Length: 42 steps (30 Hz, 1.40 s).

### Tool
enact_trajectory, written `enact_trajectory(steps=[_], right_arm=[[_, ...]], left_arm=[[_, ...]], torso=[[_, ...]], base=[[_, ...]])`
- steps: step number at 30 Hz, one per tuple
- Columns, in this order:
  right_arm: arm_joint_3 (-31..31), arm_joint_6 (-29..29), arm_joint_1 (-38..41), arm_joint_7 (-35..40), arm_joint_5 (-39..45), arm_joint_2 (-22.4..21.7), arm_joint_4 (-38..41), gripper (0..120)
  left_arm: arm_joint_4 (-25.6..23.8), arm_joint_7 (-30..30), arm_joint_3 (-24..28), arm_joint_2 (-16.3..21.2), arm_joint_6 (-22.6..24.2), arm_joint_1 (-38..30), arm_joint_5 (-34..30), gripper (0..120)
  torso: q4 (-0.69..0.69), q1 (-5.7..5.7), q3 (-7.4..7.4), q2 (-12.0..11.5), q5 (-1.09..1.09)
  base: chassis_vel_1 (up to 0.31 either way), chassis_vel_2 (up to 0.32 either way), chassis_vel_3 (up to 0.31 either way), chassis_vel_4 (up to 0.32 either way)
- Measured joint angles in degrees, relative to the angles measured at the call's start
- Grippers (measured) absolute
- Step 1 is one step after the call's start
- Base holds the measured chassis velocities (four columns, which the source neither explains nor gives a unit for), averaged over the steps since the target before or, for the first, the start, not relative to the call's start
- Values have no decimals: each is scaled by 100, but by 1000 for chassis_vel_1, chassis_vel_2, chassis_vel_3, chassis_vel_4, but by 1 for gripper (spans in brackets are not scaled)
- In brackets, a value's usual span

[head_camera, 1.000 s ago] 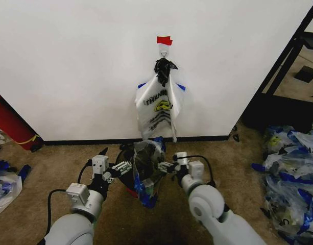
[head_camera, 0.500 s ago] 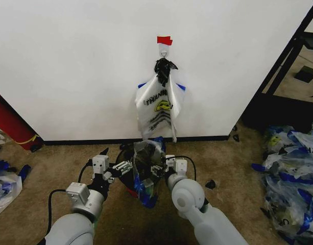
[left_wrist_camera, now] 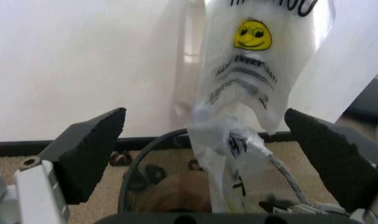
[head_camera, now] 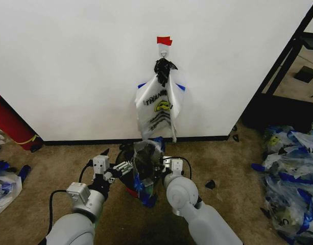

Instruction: Pick up the garbage bag from the wall and place it over the trash bin.

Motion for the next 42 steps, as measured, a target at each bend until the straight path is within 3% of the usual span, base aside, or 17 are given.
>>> enact_trajectory(steps=[3, 19, 28, 32, 37, 42], right_arm=[[-5, 8, -7, 1, 0, -11, 4, 0], [37, 236, -160, -158, -32, -124, 330, 0], [207, 746, -584, -1053, -1321, -357, 686, 0], [343, 1026, -837, -1406, -2032, -388, 759, 0], [375, 1183, -973, -1587, -2319, -434, 824, 0], [421, 1298, -1119, -1734, -2447, -523, 951, 0]], left_arm=[[-3, 0, 1, 6, 3, -3, -9, 100], [-221, -9, 7, 59, 80, 11, -208, 100], [-627, -210, -23, 357, 450, -370, -1157, 100], [-742, -70, 127, 683, 671, -897, -1607, 100], [-608, -138, 233, 791, 1006, -1133, -2041, 100], [-68, -254, 356, 641, 1222, -1505, -2524, 100]], torso=[[1, 0, 0, 0, 0], [1, 0, 1, 0, 0], [1, 0, 1, 0, 0], [1, 0, 1, 0, 1], [0, 0, 1, 0, 0], [-1, 0, 1, -1, -3]], base=[[0, 0, 0, 0], [0, 0, 0, 0], [0, 0, 0, 0], [0, 0, 0, 0], [0, 0, 0, 0], [0, 0, 0, 0]])
